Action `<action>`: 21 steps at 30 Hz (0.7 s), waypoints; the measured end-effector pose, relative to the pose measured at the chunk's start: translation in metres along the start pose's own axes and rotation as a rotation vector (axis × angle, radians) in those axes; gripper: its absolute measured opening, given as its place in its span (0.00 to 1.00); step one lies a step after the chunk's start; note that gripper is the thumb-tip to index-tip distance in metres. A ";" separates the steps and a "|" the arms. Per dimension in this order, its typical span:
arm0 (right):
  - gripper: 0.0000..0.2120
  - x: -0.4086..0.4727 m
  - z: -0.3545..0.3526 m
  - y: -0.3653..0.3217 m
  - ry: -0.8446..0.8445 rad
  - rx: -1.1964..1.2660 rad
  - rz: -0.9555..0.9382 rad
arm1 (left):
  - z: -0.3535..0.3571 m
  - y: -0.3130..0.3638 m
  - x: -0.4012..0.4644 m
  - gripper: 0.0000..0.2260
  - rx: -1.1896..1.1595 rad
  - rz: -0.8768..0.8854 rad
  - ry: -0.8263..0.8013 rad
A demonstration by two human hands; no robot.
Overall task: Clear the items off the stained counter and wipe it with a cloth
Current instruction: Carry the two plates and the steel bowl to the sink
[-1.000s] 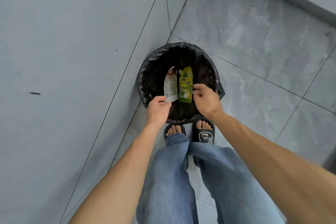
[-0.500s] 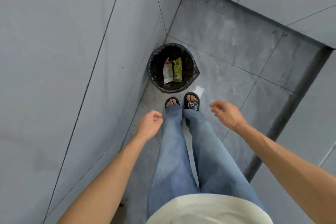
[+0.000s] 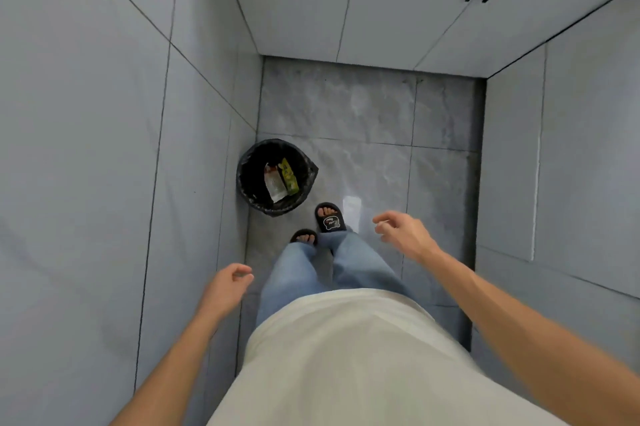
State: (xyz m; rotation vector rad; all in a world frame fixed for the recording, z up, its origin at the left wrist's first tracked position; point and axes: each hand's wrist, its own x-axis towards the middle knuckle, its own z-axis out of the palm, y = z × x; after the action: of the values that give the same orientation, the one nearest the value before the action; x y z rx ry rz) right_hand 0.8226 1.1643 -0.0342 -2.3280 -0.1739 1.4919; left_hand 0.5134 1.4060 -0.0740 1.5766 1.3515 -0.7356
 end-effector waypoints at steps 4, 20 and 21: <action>0.14 -0.030 0.016 0.028 0.106 0.169 0.077 | -0.004 -0.008 0.007 0.06 0.073 0.025 -0.053; 0.10 -0.207 0.289 0.197 0.508 1.212 0.643 | 0.079 0.102 -0.027 0.07 0.852 0.566 -0.321; 0.09 -0.217 0.310 0.202 0.515 1.275 0.686 | 0.093 0.109 -0.034 0.08 0.902 0.606 -0.356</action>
State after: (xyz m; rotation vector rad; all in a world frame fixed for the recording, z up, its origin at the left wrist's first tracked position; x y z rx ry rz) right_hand 0.4323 0.9872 -0.0399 -1.5512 1.3785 0.6918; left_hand 0.6220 1.3084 -0.0554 2.2368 0.1963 -1.2351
